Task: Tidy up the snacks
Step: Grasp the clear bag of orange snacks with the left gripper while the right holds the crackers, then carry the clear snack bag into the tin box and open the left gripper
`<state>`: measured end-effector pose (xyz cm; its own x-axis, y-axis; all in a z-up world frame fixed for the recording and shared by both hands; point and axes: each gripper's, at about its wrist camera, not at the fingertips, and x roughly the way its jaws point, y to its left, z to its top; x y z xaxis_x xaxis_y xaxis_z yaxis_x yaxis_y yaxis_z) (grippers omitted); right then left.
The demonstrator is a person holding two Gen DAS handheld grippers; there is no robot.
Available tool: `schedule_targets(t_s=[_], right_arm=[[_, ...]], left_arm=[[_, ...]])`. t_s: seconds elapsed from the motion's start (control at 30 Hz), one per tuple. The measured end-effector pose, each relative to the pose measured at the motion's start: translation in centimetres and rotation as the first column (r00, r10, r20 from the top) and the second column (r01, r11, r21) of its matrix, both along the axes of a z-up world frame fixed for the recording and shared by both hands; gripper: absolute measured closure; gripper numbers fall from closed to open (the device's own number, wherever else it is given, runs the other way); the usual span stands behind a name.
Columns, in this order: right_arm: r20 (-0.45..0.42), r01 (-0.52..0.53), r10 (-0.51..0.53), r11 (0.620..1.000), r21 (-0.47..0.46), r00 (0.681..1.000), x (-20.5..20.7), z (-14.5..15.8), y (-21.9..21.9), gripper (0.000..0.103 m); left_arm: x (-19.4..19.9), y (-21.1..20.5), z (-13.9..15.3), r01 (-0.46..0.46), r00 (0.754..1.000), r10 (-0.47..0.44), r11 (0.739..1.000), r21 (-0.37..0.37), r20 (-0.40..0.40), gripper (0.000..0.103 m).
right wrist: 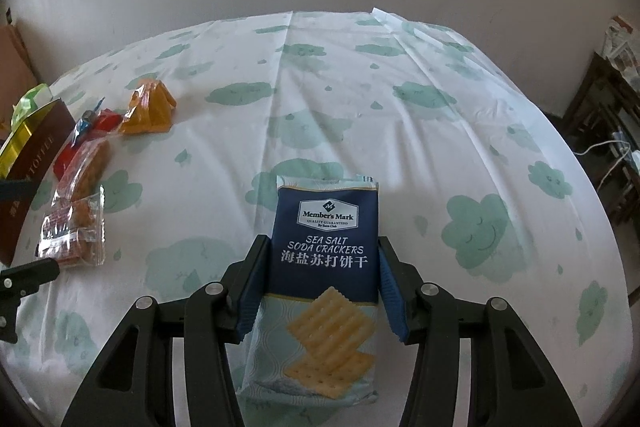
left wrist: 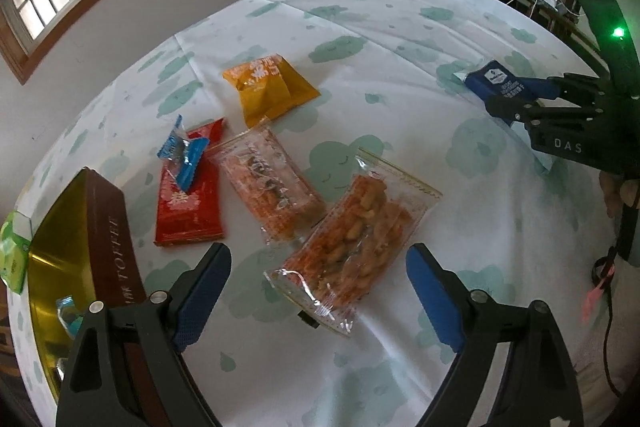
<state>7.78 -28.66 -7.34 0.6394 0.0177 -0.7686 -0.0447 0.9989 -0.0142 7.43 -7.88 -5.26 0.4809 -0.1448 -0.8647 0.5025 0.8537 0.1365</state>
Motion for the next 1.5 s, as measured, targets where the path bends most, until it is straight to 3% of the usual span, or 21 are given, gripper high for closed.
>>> schedule_targets(t_s=[0.33,0.5,0.87,1.2,1.5], right_arm=[[0.0,0.0,0.0,1.0,0.001,1.0,-0.1,0.0,0.0,0.05],[0.0,0.0,0.0,1.0,0.001,1.0,-0.1,0.0,-0.1,0.049],[0.001,0.001,-0.001,1.0,0.002,1.0,-0.1,0.0,-0.1,0.049],[0.001,0.001,-0.001,1.0,0.002,1.0,-0.1,0.0,-0.1,0.049],[0.001,0.001,-0.001,1.0,0.002,1.0,-0.1,0.0,-0.1,0.049]], left_arm=[[1.3,-1.6,-1.1,-0.003,0.999,0.003,1.0,0.0,-0.048,0.029],[1.3,-1.2,-1.1,-0.031,0.998,0.03,0.999,-0.021,-0.055,0.044],[0.0,0.4,-1.2,-0.101,0.992,0.094,0.992,-0.079,-0.083,0.063],[-1.3,2.3,-1.0,-0.177,0.98,0.162,0.976,-0.128,-0.12,0.066],[-2.2,3.0,0.0,-0.208,0.975,0.195,0.969,-0.136,-0.107,0.066]])
